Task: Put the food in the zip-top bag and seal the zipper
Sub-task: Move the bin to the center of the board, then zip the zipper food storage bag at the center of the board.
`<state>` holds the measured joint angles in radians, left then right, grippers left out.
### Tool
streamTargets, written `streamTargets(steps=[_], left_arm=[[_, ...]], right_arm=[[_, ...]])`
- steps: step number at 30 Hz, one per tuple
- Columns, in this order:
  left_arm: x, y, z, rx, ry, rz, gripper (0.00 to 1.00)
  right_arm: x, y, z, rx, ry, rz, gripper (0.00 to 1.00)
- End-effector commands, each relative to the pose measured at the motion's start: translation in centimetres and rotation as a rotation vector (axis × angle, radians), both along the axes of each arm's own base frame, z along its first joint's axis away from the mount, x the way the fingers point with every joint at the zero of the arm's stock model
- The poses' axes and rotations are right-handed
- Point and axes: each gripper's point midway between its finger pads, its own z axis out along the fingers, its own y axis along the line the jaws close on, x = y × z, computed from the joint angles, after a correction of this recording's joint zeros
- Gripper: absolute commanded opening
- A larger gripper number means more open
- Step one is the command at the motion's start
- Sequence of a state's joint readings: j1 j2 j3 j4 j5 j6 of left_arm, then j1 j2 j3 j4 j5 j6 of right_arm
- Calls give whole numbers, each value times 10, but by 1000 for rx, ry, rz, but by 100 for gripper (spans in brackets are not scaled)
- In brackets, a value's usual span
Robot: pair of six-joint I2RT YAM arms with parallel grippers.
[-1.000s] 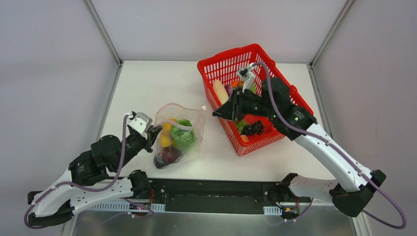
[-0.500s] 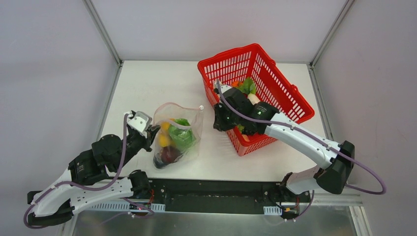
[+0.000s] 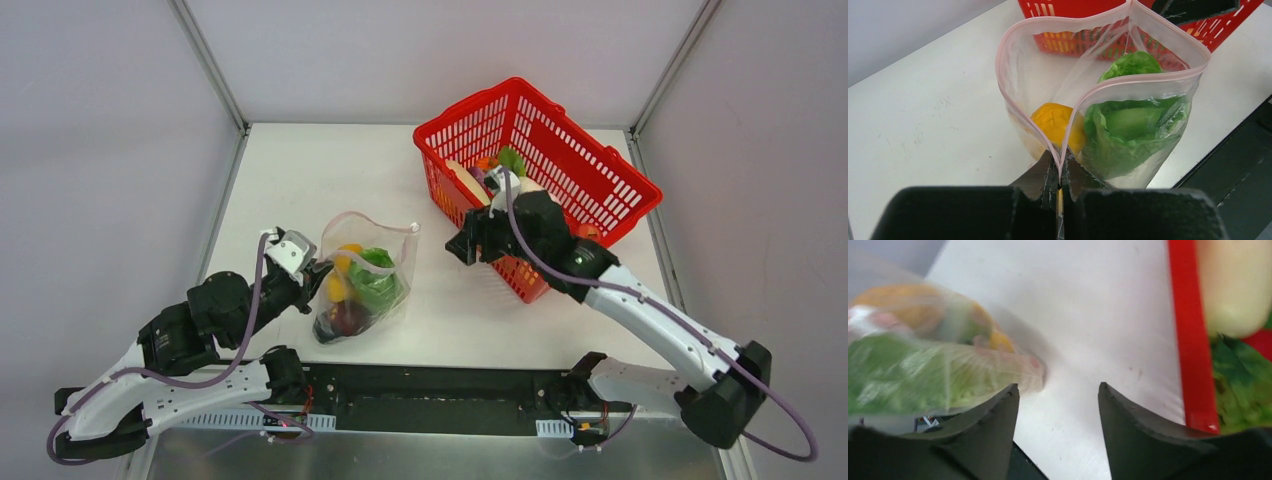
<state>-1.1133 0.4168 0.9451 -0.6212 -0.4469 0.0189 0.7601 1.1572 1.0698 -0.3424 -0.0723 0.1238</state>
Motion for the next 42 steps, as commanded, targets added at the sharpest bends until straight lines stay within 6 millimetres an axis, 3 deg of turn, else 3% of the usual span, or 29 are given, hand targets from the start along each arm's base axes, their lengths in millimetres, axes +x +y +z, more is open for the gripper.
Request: streamTargets(steps=[1, 3, 8, 11, 13, 21, 33, 42], left_arm=[[-8, -6, 19, -37, -29, -73, 0], [-12, -7, 21, -51, -33, -96, 0], [-18, -8, 23, -66, -49, -136, 0], [-20, -10, 20, -71, -41, -152, 0], [-21, -12, 19, -69, -35, -159, 0], [-20, -11, 19, -68, -43, -155, 0], [-25, -13, 22, -87, -53, -189, 0], [-25, -13, 18, -67, -37, -184, 0]], right_arm=[[-18, 30, 78, 329, -409, 246, 68], [-24, 30, 87, 347, -535, 305, 78], [-30, 47, 85, 254, -634, 513, 80], [-42, 47, 57, 112, -675, 718, 81], [-40, 48, 56, 119, -701, 737, 81], [-52, 62, 67, 188, -777, 884, 75], [-45, 65, 73, 198, -811, 1012, 62], [-45, 73, 70, 248, -775, 1102, 42]])
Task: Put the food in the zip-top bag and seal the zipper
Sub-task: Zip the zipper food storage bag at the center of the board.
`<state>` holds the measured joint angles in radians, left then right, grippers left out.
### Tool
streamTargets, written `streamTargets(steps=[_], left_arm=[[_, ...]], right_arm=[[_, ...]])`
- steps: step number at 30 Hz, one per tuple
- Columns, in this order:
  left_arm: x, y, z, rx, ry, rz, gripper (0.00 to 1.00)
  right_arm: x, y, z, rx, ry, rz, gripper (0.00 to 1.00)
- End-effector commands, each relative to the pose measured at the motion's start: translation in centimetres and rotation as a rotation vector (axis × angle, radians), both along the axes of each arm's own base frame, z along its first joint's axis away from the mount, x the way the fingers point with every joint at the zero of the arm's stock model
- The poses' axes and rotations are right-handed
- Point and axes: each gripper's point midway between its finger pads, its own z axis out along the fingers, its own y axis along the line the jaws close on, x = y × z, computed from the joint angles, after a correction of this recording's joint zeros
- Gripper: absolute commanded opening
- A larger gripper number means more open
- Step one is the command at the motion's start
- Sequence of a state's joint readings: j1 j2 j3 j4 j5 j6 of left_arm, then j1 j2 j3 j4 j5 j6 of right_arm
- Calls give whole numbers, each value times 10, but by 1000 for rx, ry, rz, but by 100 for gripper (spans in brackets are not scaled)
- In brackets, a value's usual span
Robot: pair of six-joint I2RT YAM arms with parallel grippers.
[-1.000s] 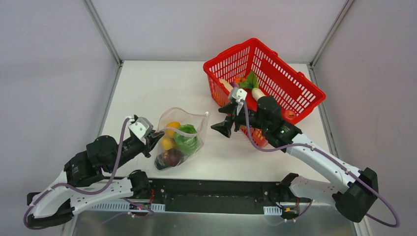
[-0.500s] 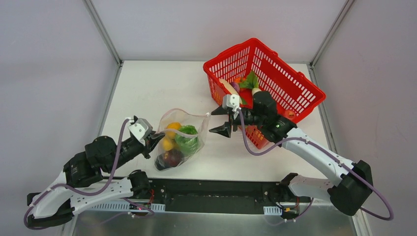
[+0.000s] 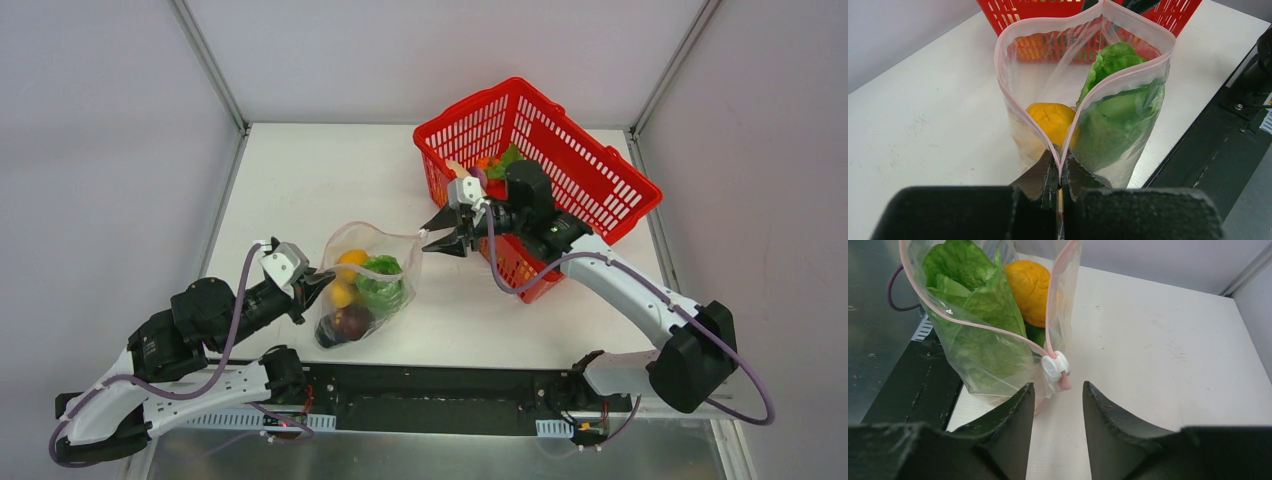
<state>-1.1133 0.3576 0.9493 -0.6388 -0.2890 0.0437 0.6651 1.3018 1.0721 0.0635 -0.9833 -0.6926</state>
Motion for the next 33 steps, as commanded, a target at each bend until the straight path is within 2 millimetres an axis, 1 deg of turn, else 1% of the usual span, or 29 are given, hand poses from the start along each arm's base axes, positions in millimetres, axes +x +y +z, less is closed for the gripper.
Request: streamTargets(steps=[1, 3, 7, 9, 14, 19, 21, 22, 25, 29, 33], left_arm=[[-2, -4, 13, -34, -24, -24, 0], [-1, -5, 13, -37, -25, -22, 0], [-1, -7, 16, -38, -29, -26, 0], [-1, -8, 17, -33, -27, -29, 0], [0, -11, 18, -37, -25, -30, 0], [0, -11, 20, -40, -26, -30, 0], [0, -10, 20, -46, -26, -31, 0], [0, -10, 20, -50, -28, -29, 0], [-1, -9, 20, -54, -29, -28, 0], [0, -8, 20, -52, -31, -26, 0], [0, -8, 18, -45, -28, -22, 0]], right_arm=[[-14, 3, 19, 52, -52, 117, 41], [-15, 3, 18, 54, -51, 124, 38], [-20, 4, 22, 70, -20, 148, 35], [-19, 7, 25, 86, -8, 138, 35], [-7, 12, 26, 105, 18, 76, 34], [-8, 12, 23, 106, 26, 77, 30], [-8, 12, 20, 101, 30, 71, 31], [-9, 11, 18, 99, 33, 72, 33], [-11, 9, 13, 93, 38, 73, 41], [-11, 11, 13, 95, 49, 83, 41], [-10, 13, 16, 107, 59, 90, 37]])
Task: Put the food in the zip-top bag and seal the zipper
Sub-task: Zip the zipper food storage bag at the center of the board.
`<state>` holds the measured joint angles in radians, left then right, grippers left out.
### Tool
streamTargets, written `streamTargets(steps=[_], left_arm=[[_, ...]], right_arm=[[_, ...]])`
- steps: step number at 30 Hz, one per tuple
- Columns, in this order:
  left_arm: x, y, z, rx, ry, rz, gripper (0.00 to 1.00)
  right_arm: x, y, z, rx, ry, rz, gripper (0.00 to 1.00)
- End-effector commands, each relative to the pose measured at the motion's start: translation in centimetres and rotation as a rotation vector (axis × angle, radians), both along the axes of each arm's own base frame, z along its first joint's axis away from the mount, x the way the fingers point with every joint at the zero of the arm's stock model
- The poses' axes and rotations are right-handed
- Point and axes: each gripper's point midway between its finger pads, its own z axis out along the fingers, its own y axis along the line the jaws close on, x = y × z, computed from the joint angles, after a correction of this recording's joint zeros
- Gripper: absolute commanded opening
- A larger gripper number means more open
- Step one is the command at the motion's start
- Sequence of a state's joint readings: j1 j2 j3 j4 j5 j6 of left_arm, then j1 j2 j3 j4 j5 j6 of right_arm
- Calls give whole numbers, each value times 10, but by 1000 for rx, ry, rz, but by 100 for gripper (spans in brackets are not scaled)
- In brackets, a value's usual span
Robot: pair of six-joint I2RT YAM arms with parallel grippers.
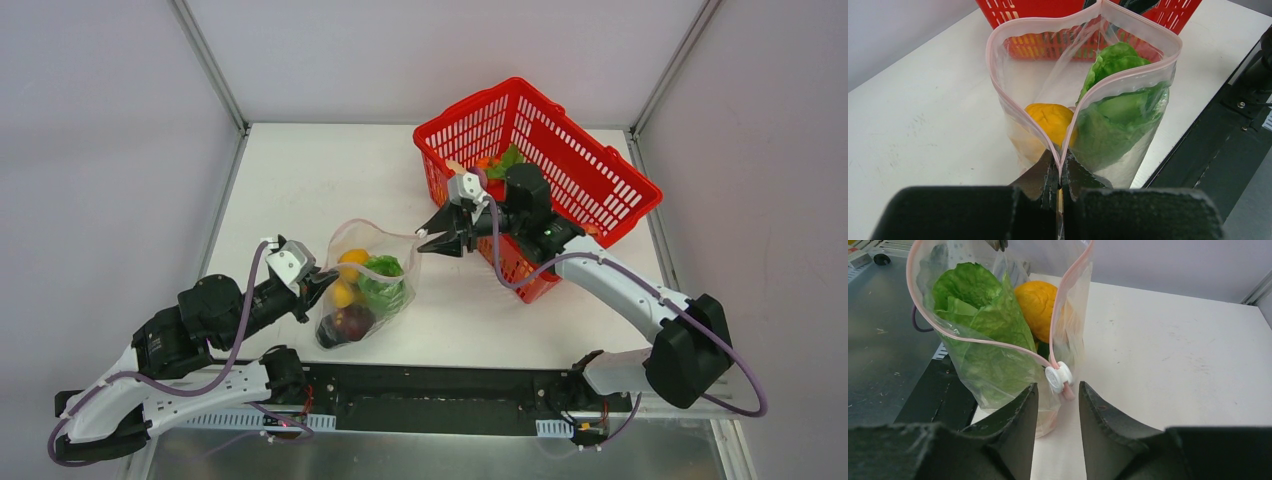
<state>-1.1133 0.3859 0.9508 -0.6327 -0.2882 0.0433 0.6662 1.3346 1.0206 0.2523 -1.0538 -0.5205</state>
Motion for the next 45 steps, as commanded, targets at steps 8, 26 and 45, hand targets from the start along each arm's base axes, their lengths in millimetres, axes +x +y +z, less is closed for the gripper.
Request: streamTargets(steps=[8, 26, 45], left_arm=[[-2, -2, 20, -66, -37, -19, 0], [-1, 0, 20, -71, -35, -5, 0], [9, 49, 13, -81, -34, 200, 0]], right_arm=[[-2, 5, 14, 58, -8, 25, 24], [5, -1, 17, 53, 4, -75, 0], [-15, -61, 74, 74, 146, -286, 0]])
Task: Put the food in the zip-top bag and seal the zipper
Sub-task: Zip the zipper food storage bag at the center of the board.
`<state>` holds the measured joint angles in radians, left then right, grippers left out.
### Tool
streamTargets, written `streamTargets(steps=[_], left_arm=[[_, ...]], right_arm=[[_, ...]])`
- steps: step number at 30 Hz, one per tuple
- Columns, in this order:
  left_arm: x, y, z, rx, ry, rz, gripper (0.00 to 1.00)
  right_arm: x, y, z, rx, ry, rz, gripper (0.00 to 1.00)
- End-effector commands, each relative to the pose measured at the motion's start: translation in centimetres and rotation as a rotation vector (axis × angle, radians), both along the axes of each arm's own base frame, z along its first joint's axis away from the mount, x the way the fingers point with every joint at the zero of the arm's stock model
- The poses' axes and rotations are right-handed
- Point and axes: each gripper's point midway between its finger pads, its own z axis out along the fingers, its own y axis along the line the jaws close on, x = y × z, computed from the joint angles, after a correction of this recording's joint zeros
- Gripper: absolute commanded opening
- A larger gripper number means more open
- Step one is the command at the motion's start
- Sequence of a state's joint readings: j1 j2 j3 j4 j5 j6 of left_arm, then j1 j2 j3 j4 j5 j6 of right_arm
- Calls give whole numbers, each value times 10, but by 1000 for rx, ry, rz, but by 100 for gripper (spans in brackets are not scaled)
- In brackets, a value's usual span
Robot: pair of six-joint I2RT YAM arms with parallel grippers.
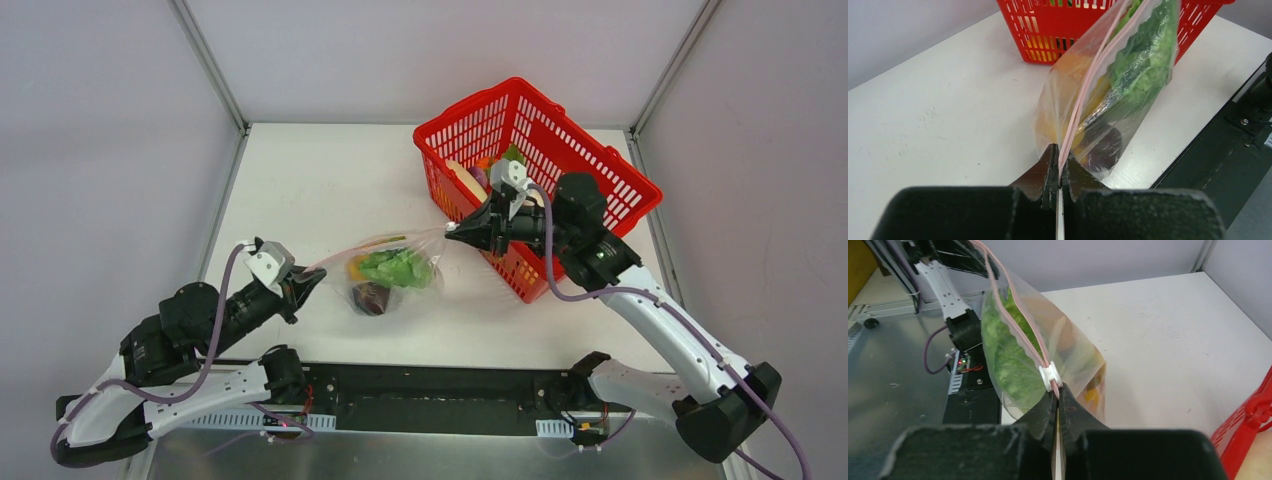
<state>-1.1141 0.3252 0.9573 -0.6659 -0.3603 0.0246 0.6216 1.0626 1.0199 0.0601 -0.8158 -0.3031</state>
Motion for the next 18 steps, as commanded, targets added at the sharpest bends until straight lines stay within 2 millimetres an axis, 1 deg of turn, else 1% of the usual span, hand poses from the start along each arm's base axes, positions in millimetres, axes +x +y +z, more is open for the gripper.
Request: streamTargets(steps=[1, 3, 5, 8, 11, 15, 18], left_arm=[[10, 30, 6, -37, -21, 152, 0], [14, 36, 4, -44, -11, 199, 0], [18, 44, 3, -38, -2, 252, 0], [22, 50, 5, -21, 6, 300, 0], [22, 36, 2, -2, 14, 257, 0], [30, 17, -7, 52, 42, 252, 0], [38, 11, -11, 87, 60, 294, 0]], right_arm=[[-16, -13, 24, 59, 9, 37, 0], [-27, -15, 25, 50, 22, 87, 0], [-32, -16, 24, 30, 49, 105, 0], [-31, -18, 21, -3, 86, 90, 0], [-25, -16, 15, -19, 135, 60, 0], [-14, -10, 4, -16, 240, 20, 0], [-4, -7, -4, -25, 285, -19, 0]])
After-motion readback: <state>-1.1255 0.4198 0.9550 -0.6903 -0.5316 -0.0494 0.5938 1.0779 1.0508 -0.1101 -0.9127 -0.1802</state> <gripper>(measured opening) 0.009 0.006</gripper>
